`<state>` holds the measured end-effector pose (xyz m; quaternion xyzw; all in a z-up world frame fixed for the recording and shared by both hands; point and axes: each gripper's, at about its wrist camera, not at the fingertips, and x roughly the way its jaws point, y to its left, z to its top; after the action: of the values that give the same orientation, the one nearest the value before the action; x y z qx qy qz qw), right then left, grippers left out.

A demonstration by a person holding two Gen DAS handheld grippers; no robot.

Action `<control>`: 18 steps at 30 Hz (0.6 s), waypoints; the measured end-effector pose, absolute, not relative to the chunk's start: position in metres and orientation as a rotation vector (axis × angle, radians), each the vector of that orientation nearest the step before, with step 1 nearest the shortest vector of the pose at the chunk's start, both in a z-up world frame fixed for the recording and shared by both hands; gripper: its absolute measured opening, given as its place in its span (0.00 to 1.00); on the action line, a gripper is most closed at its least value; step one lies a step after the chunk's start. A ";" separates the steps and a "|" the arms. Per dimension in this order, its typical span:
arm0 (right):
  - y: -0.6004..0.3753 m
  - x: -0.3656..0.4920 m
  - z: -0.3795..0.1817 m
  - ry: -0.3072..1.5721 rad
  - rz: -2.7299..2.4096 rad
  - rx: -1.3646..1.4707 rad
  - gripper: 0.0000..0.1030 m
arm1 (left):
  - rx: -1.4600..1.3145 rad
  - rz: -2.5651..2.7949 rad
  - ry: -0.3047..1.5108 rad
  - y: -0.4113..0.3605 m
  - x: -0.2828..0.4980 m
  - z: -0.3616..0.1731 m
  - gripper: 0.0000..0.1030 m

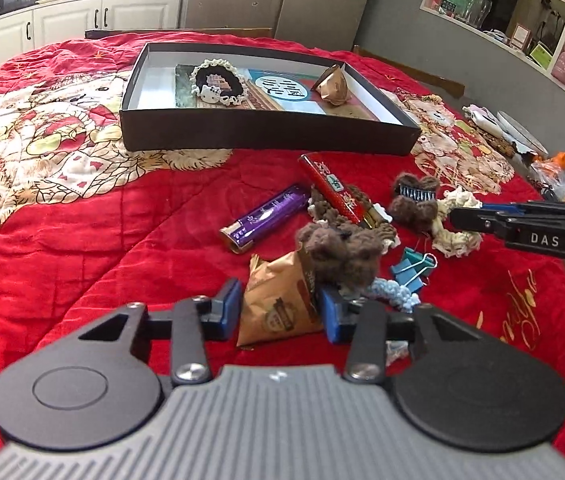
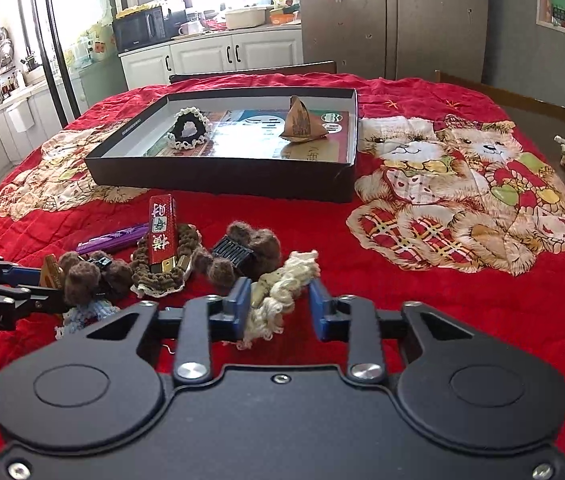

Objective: Organize objects
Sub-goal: 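Grasp the brown paper packet with the left tool while the right tool grasps the cream crocheted scrunchie, then carry the paper packet and cream scrunchie with both tools into the box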

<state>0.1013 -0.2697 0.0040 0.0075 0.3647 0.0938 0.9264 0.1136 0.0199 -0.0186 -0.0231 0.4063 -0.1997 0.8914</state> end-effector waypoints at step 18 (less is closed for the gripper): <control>-0.267 0.089 0.041 0.641 0.213 -0.025 0.10 | -0.043 -0.404 0.774 0.028 0.105 0.012 0.37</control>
<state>0.0887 -0.2672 0.0407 -0.0123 0.3143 0.1044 0.9435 0.1046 0.0283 0.0116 -0.0210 0.3747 -0.1955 0.9061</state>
